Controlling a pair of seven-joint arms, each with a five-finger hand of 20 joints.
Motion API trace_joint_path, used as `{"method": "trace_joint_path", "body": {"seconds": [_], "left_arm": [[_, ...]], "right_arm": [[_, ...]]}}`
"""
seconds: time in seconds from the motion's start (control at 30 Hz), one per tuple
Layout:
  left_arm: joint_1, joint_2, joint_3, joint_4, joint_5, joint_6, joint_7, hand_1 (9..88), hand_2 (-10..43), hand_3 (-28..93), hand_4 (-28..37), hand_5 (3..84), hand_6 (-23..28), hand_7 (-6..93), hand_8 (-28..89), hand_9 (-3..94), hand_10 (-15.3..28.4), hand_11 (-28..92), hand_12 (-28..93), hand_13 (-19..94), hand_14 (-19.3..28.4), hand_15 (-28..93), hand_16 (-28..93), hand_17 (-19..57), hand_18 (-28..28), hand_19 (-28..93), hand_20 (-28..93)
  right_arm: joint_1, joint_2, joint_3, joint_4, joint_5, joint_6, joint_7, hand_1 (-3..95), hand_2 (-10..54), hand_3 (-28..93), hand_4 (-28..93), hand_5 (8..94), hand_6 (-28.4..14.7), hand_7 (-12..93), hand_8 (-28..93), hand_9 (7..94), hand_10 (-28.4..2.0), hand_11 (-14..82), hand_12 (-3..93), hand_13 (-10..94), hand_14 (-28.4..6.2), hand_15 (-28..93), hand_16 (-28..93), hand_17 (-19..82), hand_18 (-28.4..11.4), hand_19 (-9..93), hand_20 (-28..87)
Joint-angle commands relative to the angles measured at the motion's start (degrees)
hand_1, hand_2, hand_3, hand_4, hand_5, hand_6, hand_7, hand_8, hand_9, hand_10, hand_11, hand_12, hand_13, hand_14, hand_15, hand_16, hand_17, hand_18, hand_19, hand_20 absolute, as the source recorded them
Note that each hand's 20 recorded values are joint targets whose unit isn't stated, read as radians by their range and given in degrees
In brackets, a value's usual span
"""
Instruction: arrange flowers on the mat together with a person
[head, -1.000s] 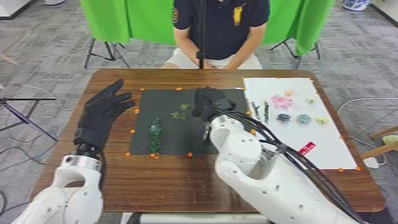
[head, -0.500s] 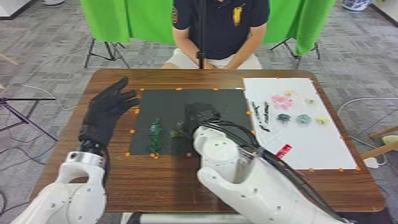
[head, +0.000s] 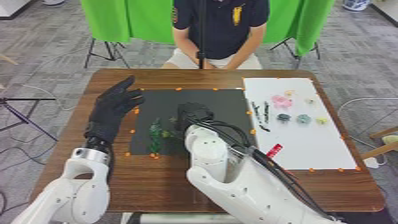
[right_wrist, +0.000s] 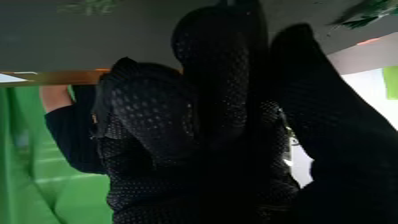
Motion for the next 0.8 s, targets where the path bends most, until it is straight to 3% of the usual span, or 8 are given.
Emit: {"method": "trace_joint_path", "body": {"seconds": [0.03, 0.23, 0.43, 0.57, 0.8], "left_arm": [[-0.2, 0.12, 0.67, 0.49, 0.08, -0.52, -0.41, 24.7, 7.5, 79, -24.6, 37.6, 7.2, 11.4, -9, 37.6, 19.7, 27, 8, 27, 26.3, 50, -11, -8.9, 23.4, 46, 10], [1.19, 0.38, -0.38, 0.01, -0.3, 0.14, 0.17, 24.8, 7.6, 78, -24.6, 37.6, 7.2, 11.4, -9, 37.7, 19.8, 27, 8, 27, 26.3, 50, -11, -8.9, 23.3, 46, 10], [3.82, 0.97, -2.17, -1.02, -0.65, 1.24, 0.77, 24.7, 7.5, 79, -24.5, 37.6, 7.3, 11.3, -9, 37.8, 19.8, 27, 8, 27, 26.4, 50, -11, -8.9, 23.3, 46, 10], [5.86, 1.16, -3.14, -1.26, -1.22, 2.11, 2.56, 24.3, 7.4, 78, -25.0, 37.6, 7.2, 11.3, -9, 37.7, 19.7, 27, 8, 27, 26.4, 50, -11, -8.9, 23.3, 46, 10], [8.2, 1.85, -3.33, -1.15, -3.03, 3.89, 6.05, 21.5, 7.6, 78, -27.6, 38.7, 7.1, 11.1, -9, 38.2, 19.6, 27, 8, 27, 26.8, 51, -10, -8.6, 23.7, 48, 11]], "right_arm": [[0.12, -1.03, -0.57, -0.92, -0.26, -1.04, 0.89, 39.6, -3.5, 65, -18, 89.9, -0.8, 13, -8, 93.7, -12.1, 36.4, 19.8, 88, -9.9, 61, 20, 42, -25.0, 93, 15], [1.38, 0.91, -1.98, -2.35, 0.26, 1.37, 1.4, 37.1, -3.3, 64, -18, 88.3, -1.4, 14, -11, 93.7, -12.3, 35.0, 19.8, 88, -10.0, 59, 20, 42, -25.4, 93, 13], [1.51, 3.73, -2.22, -6.94, 1.26, 2.55, 0.4, 36.7, -4.0, 64, -18, 87.6, -1.7, 13, -11, 93.7, -12.4, 34.5, 19.9, 87, -10.0, 59, 20, 42, -25.5, 93, 12], [0.5, 6.03, -0.13, -11.68, 3.5, 4.26, -0.72, 35.8, -4.0, 63, -18, 86.6, -2.1, 13, -11, 93.7, -12.6, 33.8, 19.9, 87, -10.2, 59, 20, 42, -25.8, 93, 12], [-5.28, 10.86, 7.23, -19.61, 8.07, 11.44, -3.49, 33.5, -1.6, 63, -17, 83.6, -2.8, 12, -11, 92.1, -14.0, 31.1, 20.6, 84, -11.8, 59, 20, 38, -26.6, 93, 9]]}}
